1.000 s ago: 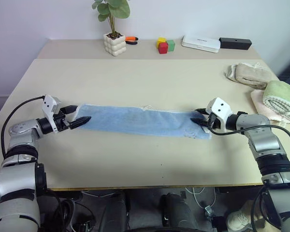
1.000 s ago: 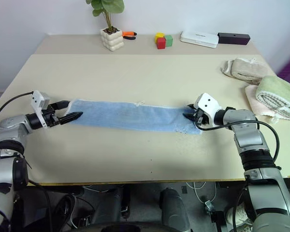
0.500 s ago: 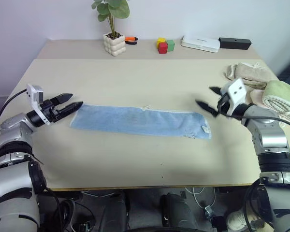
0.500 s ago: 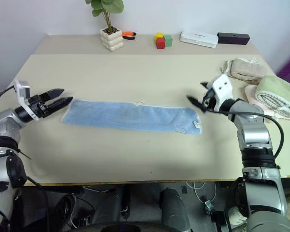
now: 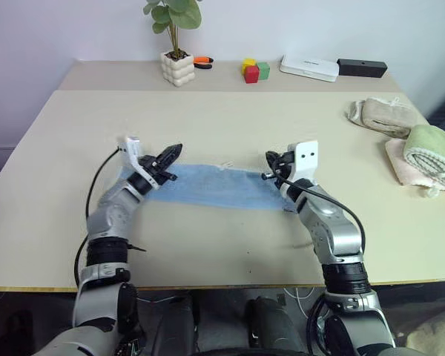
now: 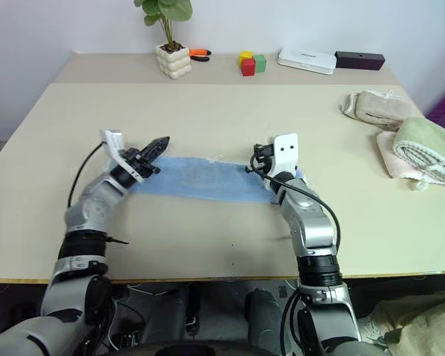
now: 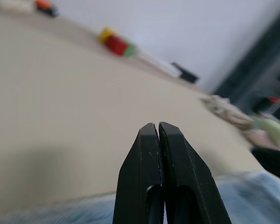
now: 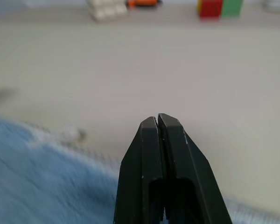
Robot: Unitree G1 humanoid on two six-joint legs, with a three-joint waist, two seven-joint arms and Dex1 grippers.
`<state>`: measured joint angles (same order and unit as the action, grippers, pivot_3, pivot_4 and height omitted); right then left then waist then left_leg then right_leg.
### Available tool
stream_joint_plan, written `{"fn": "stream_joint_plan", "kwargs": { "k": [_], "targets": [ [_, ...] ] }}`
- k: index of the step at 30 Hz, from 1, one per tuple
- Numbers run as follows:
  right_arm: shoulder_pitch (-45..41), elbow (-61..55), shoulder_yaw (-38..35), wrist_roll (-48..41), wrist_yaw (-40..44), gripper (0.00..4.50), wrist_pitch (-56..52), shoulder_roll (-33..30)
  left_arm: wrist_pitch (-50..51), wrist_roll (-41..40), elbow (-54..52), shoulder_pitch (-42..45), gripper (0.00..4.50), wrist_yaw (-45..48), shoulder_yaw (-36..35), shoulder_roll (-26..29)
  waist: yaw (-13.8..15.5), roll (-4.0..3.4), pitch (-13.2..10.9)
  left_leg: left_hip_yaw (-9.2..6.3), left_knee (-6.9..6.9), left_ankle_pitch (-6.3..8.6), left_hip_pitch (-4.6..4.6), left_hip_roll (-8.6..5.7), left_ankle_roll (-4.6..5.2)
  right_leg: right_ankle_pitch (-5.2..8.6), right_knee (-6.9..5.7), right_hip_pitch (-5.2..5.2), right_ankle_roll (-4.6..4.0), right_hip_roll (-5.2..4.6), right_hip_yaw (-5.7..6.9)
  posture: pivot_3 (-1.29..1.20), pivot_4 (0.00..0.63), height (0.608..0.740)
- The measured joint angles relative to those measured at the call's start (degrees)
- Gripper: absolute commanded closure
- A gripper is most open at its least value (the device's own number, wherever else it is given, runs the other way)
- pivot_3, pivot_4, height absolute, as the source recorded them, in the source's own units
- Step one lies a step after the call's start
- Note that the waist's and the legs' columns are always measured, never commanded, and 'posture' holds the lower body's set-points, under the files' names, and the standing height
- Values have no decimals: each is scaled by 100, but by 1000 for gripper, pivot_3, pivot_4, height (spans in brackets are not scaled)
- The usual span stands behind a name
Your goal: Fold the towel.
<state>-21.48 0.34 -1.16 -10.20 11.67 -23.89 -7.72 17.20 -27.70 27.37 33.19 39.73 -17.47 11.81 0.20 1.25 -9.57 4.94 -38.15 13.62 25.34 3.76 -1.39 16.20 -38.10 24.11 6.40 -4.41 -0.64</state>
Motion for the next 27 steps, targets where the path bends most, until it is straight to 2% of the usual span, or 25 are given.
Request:
{"fn": "stream_joint_plan", "kwargs": {
  "k": [4,9,15,16,18,20,23,25,26,27],
  "targets": [
    [276,282,-111,154,-188,4500,183,-61,-400,299,531,32,4444,-130,63,260,-32,0,0,1,3,0,-1,0,0,0,2,1,0,1,0,0,150,735],
    [387,551,-265,365,-230,4500,709,-494,-837,354,1129,133,4444,-8,-18,793,-88,0,3,0,7,0,-6,0,0,0,6,-6,0,1,2,0,150,735],
    [405,780,-467,367,-129,4500,1001,-730,-1083,318,1420,132,4444,163,-78,1039,-91,1,4,0,7,0,-10,1,0,0,7,-12,0,1,2,0,150,735],
    [405,780,-515,296,-59,4255,994,-753,-1028,239,1428,125,4481,232,-165,1078,-94,1,4,0,7,0,-10,1,0,0,7,-11,0,1,2,0,150,735],
    [405,743,-641,112,94,3663,891,-777,-920,140,1377,60,3930,408,-205,1187,-93,1,4,0,8,0,-10,2,0,1,7,-11,0,1,3,0,150,735],
    [406,533,-822,-223,257,2750,595,-783,-922,196,1223,-68,3171,509,-149,1267,-87,1,4,0,8,0,-8,2,0,1,8,-11,0,1,2,0,150,735],
    [423,-70,-1093,-836,440,1189,-22,-896,-921,215,973,-168,1574,823,-25,1306,-65,1,4,-2,7,0,-4,2,0,1,8,-11,0,0,6,0,150,735],
    [460,-522,-1564,-1515,478,144,-621,-947,-922,215,746,-197,529,1222,107,1428,-63,1,4,-4,7,1,-3,2,0,1,10,-11,-1,0,8,0,150,735],
    [598,-791,-1745,-1898,620,0,-919,-1083,-937,215,643,-198,30,1407,152,1503,-52,1,4,-4,9,1,-3,2,1,1,11,-11,-1,0,8,0,150,735],
    [774,-1053,-1909,-2303,774,0,-1229,-1217,-988,219,591,-201,30,1588,178,1603,-56,1,4,-4,12,2,-4,3,2,1,13,-11,-1,0,8,0,150,735]
  ]
}}
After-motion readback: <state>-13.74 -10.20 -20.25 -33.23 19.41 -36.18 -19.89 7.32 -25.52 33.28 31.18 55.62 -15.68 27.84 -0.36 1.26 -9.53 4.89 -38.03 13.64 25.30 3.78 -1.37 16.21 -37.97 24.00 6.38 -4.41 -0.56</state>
